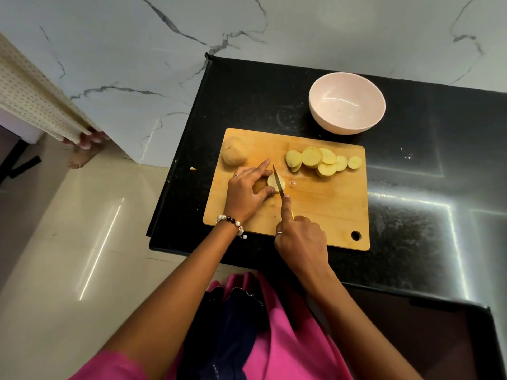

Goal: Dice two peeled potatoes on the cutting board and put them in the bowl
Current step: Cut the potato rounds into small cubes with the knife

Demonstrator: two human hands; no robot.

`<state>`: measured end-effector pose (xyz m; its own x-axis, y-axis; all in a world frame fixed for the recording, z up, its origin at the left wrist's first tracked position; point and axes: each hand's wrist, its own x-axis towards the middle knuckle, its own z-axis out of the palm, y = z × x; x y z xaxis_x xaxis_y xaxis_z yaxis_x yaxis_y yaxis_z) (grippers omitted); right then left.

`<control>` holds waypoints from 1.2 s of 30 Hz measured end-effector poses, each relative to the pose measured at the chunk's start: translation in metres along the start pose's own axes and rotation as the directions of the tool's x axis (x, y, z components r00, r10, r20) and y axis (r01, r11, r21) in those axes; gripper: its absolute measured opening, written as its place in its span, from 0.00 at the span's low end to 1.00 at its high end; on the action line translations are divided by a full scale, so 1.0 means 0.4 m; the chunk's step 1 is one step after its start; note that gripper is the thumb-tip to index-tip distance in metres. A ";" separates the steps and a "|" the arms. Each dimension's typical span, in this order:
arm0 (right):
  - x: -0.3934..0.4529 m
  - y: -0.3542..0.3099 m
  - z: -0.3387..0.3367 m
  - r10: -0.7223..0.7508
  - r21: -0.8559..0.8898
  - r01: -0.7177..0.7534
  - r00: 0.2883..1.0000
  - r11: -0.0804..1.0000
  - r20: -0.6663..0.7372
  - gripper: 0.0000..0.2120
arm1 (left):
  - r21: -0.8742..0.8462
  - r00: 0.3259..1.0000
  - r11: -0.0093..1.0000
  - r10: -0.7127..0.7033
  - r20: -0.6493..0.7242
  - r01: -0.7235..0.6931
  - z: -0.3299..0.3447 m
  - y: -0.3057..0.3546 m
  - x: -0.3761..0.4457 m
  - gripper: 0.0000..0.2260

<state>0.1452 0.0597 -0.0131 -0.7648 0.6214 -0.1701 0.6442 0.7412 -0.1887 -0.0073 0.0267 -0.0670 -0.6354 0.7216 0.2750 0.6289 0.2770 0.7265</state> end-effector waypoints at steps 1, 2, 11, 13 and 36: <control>0.001 -0.003 0.003 0.001 -0.005 -0.001 1.000 1.000 0.002 0.30 | -0.002 1.000 1.000 0.003 -0.008 -0.003 0.001 -0.002 0.000 0.27; 0.004 -0.009 0.004 -0.002 -0.015 0.002 1.000 1.000 0.006 0.30 | -0.003 1.000 1.000 0.006 -0.014 -0.006 0.001 -0.003 0.000 0.27; -0.042 -0.021 0.024 -0.028 -0.038 0.031 0.997 0.999 0.075 0.31 | -0.005 0.998 1.000 0.015 -0.061 -0.016 0.007 0.001 -0.002 0.24; -0.079 -0.009 0.024 -0.025 -0.018 0.026 0.995 0.999 0.094 0.31 | -0.003 0.998 1.000 0.018 -0.065 -0.019 0.007 0.000 -0.001 0.24; 0.028 -0.039 0.012 -0.043 -0.072 0.044 0.999 0.996 0.013 0.29 | -0.002 0.995 1.000 -0.031 -0.099 0.031 0.001 0.011 -0.003 0.23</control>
<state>0.1267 0.0538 -0.0167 -0.7918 0.5853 -0.1743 0.6075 0.7843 -0.1258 -0.0036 0.0272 -0.0645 -0.6961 0.6460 0.3133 0.6078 0.2980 0.7360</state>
